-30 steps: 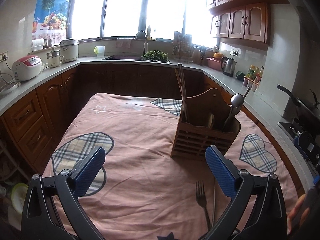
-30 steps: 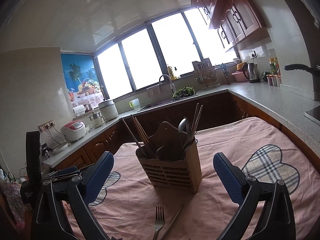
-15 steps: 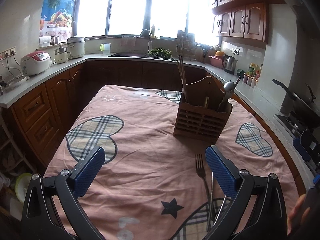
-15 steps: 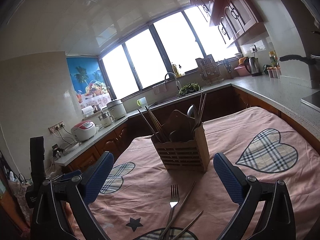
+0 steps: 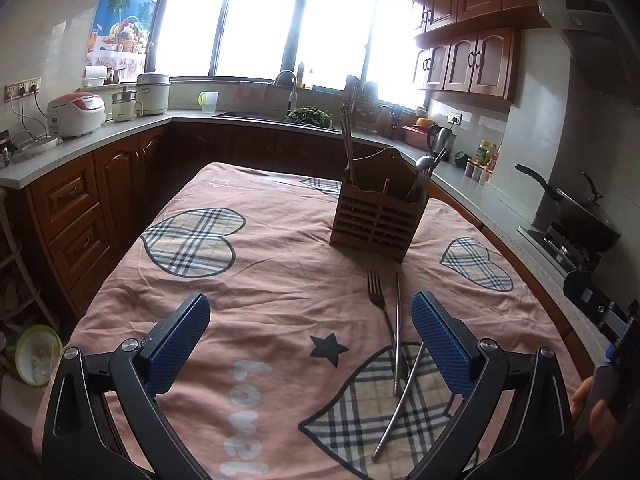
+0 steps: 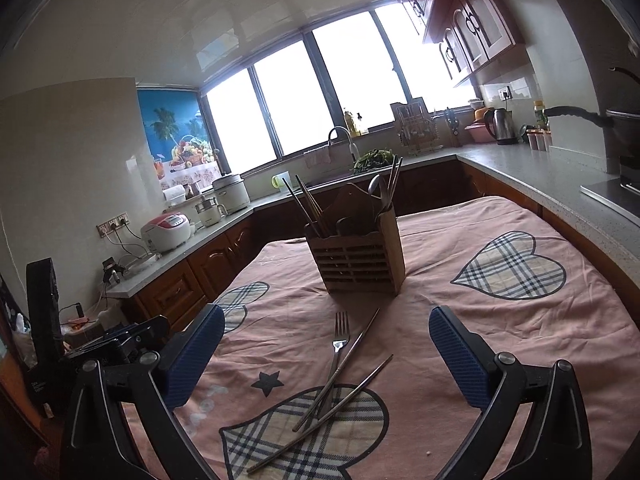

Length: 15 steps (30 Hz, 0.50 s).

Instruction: Organize utensils

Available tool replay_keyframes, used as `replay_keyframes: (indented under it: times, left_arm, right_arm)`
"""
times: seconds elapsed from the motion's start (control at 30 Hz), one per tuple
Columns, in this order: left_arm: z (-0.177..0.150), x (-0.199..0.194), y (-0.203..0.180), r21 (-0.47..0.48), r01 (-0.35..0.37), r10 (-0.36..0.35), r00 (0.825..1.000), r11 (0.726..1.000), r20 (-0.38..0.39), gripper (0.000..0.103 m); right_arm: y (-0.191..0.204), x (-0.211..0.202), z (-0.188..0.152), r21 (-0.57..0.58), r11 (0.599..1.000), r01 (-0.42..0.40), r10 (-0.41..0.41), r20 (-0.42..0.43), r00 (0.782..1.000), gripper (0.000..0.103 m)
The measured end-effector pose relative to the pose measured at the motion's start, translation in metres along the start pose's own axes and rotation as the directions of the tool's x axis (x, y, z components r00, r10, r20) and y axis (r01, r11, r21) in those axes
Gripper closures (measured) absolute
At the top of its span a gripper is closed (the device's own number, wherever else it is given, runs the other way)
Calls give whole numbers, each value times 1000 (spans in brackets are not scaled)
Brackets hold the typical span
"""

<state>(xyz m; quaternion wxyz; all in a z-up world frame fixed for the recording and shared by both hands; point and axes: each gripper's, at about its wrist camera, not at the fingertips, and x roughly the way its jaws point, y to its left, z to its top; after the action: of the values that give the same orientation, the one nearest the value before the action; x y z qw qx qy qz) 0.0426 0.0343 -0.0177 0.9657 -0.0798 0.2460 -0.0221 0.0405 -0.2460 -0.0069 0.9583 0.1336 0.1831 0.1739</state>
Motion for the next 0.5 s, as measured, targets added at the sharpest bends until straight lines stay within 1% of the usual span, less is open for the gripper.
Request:
replay_keyframes:
  times: [0.13,0.23,0.37,0.43,0.5]
  left_arm:
    - [3,-14,-7,27,-1,1,1000,1000,6,0]
    - [12,-31,-15,64,-25,21,998,998,51,0]
    - [22,-52,-20,86,-44,35,994,995,107,0]
    - [20,-58,-22,94,-47,34,990,994,135,0]
    - [14,-59,-23,96,-58,42,986,994,159,0]
  right_arm:
    - [12,-19,4,-63,998,27,-25,42,999,0]
    - [26,-33,19,-125,991,57,-47,77,996,0]
    - [44,-52,36,-201,971,129,-103,133,986,0]
    - [48,-56,37,-216,965,149,-119,146,982,0]
    - [49,-55,31,-211,967,143,-111,154,982,0]
